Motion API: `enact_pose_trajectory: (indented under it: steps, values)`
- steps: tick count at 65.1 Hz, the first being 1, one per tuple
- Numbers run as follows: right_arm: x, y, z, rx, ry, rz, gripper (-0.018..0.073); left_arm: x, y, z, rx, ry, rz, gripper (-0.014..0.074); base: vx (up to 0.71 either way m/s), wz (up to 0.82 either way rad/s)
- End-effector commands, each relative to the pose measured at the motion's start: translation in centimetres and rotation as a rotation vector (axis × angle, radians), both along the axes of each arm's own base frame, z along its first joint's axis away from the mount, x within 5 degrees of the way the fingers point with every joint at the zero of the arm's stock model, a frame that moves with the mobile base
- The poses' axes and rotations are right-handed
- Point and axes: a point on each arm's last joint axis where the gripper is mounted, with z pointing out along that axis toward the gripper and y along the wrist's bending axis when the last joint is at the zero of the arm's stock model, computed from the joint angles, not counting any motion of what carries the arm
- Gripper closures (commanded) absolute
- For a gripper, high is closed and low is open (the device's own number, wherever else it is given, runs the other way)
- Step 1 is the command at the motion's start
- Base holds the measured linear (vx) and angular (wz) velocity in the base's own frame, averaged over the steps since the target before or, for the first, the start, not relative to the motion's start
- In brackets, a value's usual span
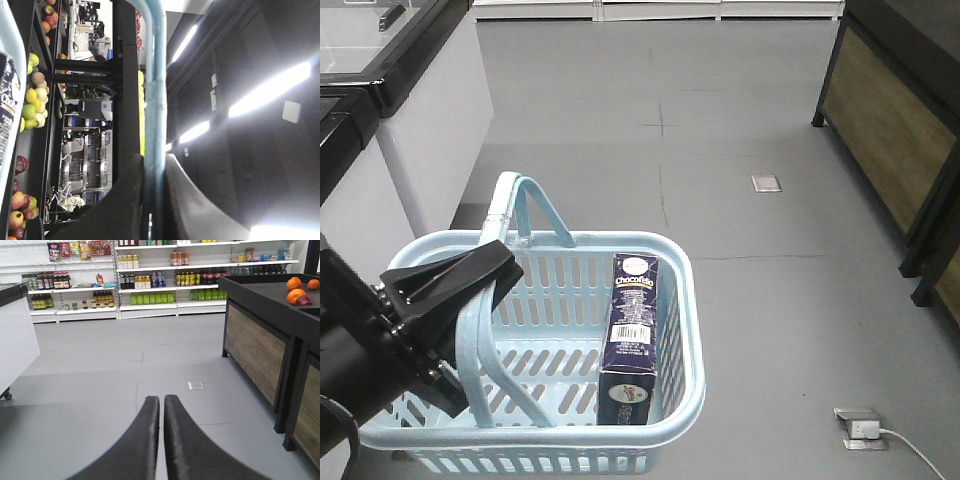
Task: Left arm holds basket, right arm returns cookies
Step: 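Drive forward toward the drink shelves holding the basket in the left gripper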
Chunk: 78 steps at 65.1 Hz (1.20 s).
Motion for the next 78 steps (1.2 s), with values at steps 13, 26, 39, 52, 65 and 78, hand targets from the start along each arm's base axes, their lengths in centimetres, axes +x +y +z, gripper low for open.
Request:
enact_pose_trajectory:
  steps: [13,26,39,52,65,78]
  values:
    - [0.03,0.02,0.13,-0.017,-0.064,0.002,0.0569,-0.42,0.09,2.47,-0.133,-0.115,-0.024,0.0599,0.15,-0.01]
    - [0.03,0.02,0.13,-0.017,-0.064,0.002,0.0569,-0.42,0.09,2.47,-0.133,-0.115,-0.024,0.0599,0.19,-0.01]
    - [0.03,0.02,0.13,-0.017,-0.064,0.002,0.0569,-0.42,0.09,2.47,-0.133,-0.115,-0.024,0.0599,0.21,0.0]
    - [0.03,0.02,0.13,-0.017,-0.064,0.002,0.0569,-0.42,0.09,2.47,-0.133,-0.115,-0.024,0.0599,0.22,0.0]
    - [0.03,0.02,0.13,-0.017,-0.064,0.002,0.0569,-0.42,0.09,2.47,-0.133,-0.115,-0.024,0.0599,0.26,0.02]
    - [0.03,0.02,0.13,-0.017,-0.064,0.002,0.0569,-0.42,0.09,2.47,-0.133,-0.115,-0.024,0.0599,0.3,0.03]
